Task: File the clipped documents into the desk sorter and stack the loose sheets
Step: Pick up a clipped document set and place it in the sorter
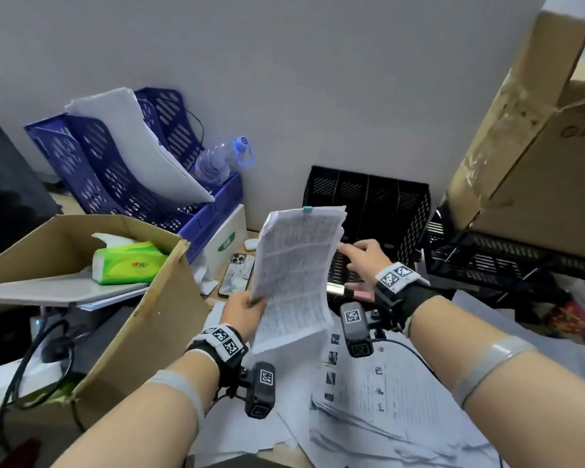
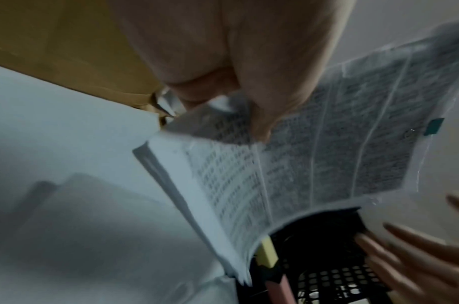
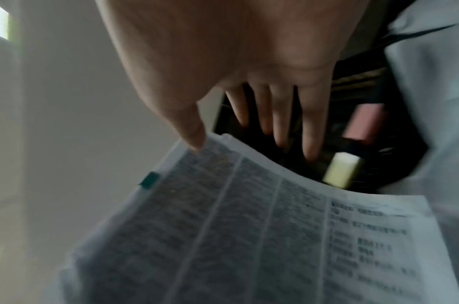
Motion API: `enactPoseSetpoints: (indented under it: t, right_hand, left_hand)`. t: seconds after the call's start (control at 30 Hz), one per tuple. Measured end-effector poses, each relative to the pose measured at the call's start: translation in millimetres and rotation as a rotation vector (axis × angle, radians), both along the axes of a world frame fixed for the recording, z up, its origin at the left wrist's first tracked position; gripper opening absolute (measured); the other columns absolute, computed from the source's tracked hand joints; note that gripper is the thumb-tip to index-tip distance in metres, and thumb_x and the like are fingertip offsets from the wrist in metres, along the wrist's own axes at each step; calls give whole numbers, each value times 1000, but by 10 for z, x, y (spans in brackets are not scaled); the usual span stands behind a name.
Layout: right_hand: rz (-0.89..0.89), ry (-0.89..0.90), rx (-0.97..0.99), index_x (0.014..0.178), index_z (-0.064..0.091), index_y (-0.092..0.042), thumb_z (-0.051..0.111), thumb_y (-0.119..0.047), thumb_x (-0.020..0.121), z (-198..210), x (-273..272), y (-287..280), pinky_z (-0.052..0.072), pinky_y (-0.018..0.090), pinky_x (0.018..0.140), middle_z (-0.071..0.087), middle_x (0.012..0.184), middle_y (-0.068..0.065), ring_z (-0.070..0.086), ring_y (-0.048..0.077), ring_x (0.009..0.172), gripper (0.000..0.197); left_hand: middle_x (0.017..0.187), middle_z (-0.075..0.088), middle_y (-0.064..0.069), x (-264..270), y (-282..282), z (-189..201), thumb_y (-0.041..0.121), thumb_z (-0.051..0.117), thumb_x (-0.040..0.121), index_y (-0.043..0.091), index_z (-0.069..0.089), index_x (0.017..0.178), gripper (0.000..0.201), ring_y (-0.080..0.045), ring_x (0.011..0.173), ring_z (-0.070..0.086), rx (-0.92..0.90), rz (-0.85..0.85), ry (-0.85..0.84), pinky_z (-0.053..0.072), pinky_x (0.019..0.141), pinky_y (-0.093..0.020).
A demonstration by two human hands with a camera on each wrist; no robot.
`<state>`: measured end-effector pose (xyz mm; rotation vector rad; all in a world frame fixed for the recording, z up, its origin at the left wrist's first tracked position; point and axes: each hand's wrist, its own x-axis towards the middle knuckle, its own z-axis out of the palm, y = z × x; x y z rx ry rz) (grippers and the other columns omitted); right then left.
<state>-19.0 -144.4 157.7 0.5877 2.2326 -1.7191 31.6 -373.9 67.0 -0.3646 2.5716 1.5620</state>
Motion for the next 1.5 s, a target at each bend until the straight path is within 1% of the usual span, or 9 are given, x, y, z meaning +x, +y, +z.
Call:
enactPoseSetpoints:
  t: [0.1, 0.2, 0.37, 0.6, 0.9, 1.0, 1.13, 1.27, 1.5]
  right_hand:
    - [159, -75, -215, 107, 59, -15, 54, -65, 84, 535, -75, -135, 54, 54, 91, 68, 109, 10, 71, 31, 99, 56]
    - [250, -78, -265, 121, 54, -14, 58, -72, 73, 901, -291, -204, 58, 52, 78, 67, 117, 17, 74, 37, 90, 76]
    - [267, 30, 44, 94, 56, -1, 51, -4, 85, 1219, -651, -267, 52, 59, 94, 65, 109, 29, 68, 42, 102, 10]
    - [413, 141, 251, 122, 56, -13, 31, 7, 90, 1122, -1087, -105, 57, 58, 83, 66, 117, 17, 68, 38, 102, 44]
    - [410, 166, 297, 119, 56, -10, 36, 2, 87, 606, -1487, -50, 60, 56, 70, 67, 111, 18, 69, 38, 95, 39]
    - [401, 94, 131, 120, 54, -8, 40, 4, 89, 423, -1546, -62, 60, 55, 73, 66, 112, 18, 69, 35, 95, 36]
    - [399, 1, -102, 127, 48, -5, 50, -9, 98, 252, -1495, -91, 62, 46, 71, 61, 99, 16, 68, 25, 67, 29]
    - [444, -48, -138, 131, 50, -11, 49, -23, 101, 154, -1331, 13, 59, 45, 85, 61, 116, 16, 70, 39, 100, 32]
    - [375, -177, -43, 114, 60, -13, 49, -19, 99, -258, -723, 404, 57, 35, 76, 66, 121, 17, 71, 32, 95, 20]
  left_hand:
    - [56, 46, 6, -97, 98, 254, -2, 47, 93, 14, 56, 56, 41, -18, 63, 42, -78, 58, 176, 27, 50, -22]
    - [87, 68, 7, -239, 215, 343, -4, 47, 93, 21, 77, 107, 42, -12, 85, 57, 16, 53, 310, 38, 57, -10]
    - [108, 72, 9, -515, 415, 328, 0, 45, 91, 33, 71, 120, 50, -14, 104, 63, 122, 120, 385, 50, 78, -15]
    - [117, 66, 4, -982, 684, 84, -5, 40, 87, 36, 53, 135, 65, -22, 109, 61, 87, 46, 172, 45, 98, -29]
    - [123, 63, -7, -1400, 892, -93, 43, 43, 95, 37, 51, 133, 39, -30, 106, 61, -272, -76, 29, 50, 94, -39]
    - [108, 69, -4, -1474, 969, -162, 42, 39, 90, 42, 54, 124, 37, -30, 96, 65, -239, -90, 17, 53, 92, -43]
    - [104, 70, -13, -1542, 994, -161, 28, 38, 101, 12, 66, 107, 33, -34, 97, 64, -209, 4, -67, 51, 91, -40]
    - [88, 73, -13, -1525, 935, -273, 41, 36, 100, 5, 66, 92, 47, -31, 81, 74, 18, 89, -185, 60, 79, -43]
    - [66, 64, -11, -1113, 844, -471, 36, 48, 100, 7, 59, 80, 37, -24, 50, 60, 92, 169, -259, 53, 56, -34]
